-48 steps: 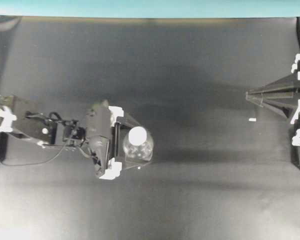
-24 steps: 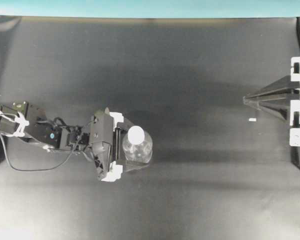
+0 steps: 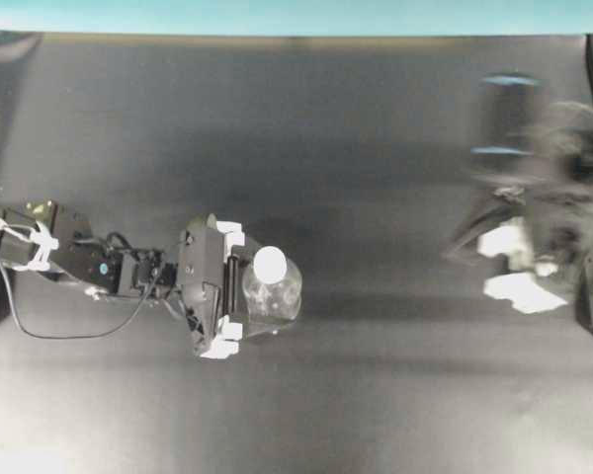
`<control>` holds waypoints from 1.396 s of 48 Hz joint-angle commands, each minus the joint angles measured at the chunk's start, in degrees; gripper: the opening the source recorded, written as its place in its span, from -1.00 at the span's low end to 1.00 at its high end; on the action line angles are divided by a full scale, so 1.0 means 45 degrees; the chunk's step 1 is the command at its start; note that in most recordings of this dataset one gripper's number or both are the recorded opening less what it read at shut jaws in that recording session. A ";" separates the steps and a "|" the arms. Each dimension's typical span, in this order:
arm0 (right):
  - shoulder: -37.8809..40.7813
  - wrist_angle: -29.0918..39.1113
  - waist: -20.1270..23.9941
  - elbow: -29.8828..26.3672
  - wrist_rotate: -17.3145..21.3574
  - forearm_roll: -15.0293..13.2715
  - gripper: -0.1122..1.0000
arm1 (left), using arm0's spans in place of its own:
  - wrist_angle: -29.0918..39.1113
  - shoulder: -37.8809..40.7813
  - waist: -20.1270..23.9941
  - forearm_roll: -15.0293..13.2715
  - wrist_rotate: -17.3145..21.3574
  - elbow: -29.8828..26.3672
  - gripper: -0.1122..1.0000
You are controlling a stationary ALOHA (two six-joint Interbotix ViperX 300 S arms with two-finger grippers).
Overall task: Open the bottle cap by holding the bottle with the left arm and twisting the cap with the right arm.
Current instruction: 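Move the right gripper over the white cap and close on it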
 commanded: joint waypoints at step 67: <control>0.9141 0.3828 -0.0020 -0.9609 0.5664 0.0781 0.60 | 0.0039 0.0059 -0.0059 0.0039 -0.0078 0.0039 0.68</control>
